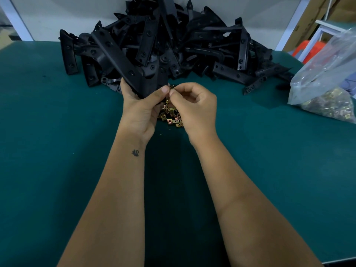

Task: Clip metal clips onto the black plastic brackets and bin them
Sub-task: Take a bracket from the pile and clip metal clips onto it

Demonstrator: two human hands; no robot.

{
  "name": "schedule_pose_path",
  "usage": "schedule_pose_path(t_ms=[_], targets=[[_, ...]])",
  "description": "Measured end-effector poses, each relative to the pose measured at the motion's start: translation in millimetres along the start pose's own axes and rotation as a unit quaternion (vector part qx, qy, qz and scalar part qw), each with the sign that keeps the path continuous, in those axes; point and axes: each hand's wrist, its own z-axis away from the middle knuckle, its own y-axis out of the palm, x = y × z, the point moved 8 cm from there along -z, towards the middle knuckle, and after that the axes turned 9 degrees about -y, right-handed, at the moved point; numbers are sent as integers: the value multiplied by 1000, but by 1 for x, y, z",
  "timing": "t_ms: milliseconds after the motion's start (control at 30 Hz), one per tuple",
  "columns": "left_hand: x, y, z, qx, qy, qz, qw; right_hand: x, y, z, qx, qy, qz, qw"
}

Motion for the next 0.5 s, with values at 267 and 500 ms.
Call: schedule_pose_path(t_ms=[267, 500], targets=[[0, -5, -1, -10, 11, 2, 1000, -6, 2, 0, 6, 30, -54, 998], [4, -5, -2, -11, -6, 17, 1000, -10, 5, 1, 14, 59, -117, 991]])
